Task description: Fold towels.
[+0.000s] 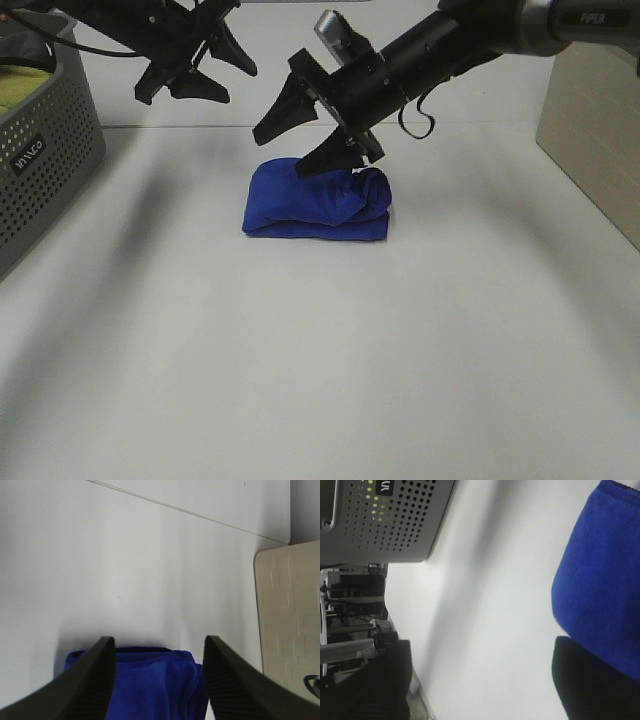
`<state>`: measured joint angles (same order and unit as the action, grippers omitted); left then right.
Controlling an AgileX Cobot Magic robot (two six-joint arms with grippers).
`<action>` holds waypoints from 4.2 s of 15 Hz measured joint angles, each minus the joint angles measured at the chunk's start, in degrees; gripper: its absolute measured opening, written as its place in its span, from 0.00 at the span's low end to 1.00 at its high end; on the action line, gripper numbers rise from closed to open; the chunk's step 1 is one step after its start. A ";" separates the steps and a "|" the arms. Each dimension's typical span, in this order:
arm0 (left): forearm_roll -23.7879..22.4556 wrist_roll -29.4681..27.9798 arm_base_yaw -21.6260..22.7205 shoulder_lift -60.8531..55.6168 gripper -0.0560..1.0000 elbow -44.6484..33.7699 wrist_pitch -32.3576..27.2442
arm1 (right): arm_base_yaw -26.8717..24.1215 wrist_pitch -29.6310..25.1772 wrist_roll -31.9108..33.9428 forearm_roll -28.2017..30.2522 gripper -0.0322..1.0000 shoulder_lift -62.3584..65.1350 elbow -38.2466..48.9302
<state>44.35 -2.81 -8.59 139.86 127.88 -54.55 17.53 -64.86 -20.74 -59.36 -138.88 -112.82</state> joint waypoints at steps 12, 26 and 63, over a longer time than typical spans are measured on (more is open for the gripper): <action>-0.52 0.00 -0.06 0.00 0.54 0.00 -1.20 | -10.14 -0.92 -1.09 4.35 0.75 -5.73 0.00; -4.64 3.15 -0.06 -1.49 0.54 0.00 -6.82 | -10.66 -4.18 4.64 25.90 0.75 2.64 -0.29; -39.76 4.70 -8.77 -124.10 0.54 -97.98 -7.51 | -10.66 1.43 13.75 55.52 0.75 122.90 86.29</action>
<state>4.58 1.89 -17.36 15.76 29.91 -62.05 6.88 -63.43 -6.99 -3.84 -15.99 -26.53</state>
